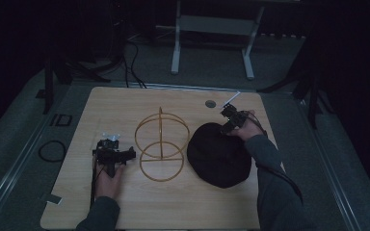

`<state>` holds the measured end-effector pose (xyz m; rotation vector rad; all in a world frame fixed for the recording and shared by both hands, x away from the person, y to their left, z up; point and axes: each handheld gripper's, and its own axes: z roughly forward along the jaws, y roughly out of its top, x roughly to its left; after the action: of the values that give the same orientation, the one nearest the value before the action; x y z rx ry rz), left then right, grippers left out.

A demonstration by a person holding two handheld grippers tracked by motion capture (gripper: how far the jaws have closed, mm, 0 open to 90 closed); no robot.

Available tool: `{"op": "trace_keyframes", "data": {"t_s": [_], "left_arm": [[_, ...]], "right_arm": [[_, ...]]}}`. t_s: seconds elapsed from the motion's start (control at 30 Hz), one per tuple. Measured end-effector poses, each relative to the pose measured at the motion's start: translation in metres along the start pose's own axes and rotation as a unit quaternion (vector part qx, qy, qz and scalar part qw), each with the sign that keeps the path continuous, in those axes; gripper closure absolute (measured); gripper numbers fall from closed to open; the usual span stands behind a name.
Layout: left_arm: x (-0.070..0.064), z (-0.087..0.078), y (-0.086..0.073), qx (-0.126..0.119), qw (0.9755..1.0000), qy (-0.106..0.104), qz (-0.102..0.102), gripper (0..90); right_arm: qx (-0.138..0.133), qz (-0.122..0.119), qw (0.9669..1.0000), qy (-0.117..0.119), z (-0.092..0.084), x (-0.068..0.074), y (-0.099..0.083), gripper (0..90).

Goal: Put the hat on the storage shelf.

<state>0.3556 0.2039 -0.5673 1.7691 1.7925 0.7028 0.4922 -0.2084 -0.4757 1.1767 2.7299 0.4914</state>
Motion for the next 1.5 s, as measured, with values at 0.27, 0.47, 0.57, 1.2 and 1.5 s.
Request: {"op": "trace_keyframes", "data": {"t_s": [0.27,0.47,0.57,1.2,1.5], "left_arm": [[0.0,0.0,0.0,0.0,1.0,0.0,0.0,1.2],[0.0,0.0,0.0,0.0,1.0,0.0,0.0,1.2],[0.0,0.0,0.0,0.0,1.0,0.0,0.0,1.2],[0.0,0.0,0.0,0.0,1.0,0.0,0.0,1.2],[0.0,0.0,0.0,0.0,1.0,0.0,0.0,1.2]], "right_arm": [[0.023,0.019,0.9994,0.019,0.015,-0.006,0.004,39.1],[0.045,0.018,0.9987,0.018,0.02,-0.005,0.004,52.6],[0.051,0.016,0.9985,0.011,0.019,-0.005,0.004,59.8],[0.075,0.057,0.9948,0.037,-0.003,-0.021,-0.016,78.4],[0.08,0.095,0.9918,0.029,-0.024,-0.027,-0.026,78.3]]}}
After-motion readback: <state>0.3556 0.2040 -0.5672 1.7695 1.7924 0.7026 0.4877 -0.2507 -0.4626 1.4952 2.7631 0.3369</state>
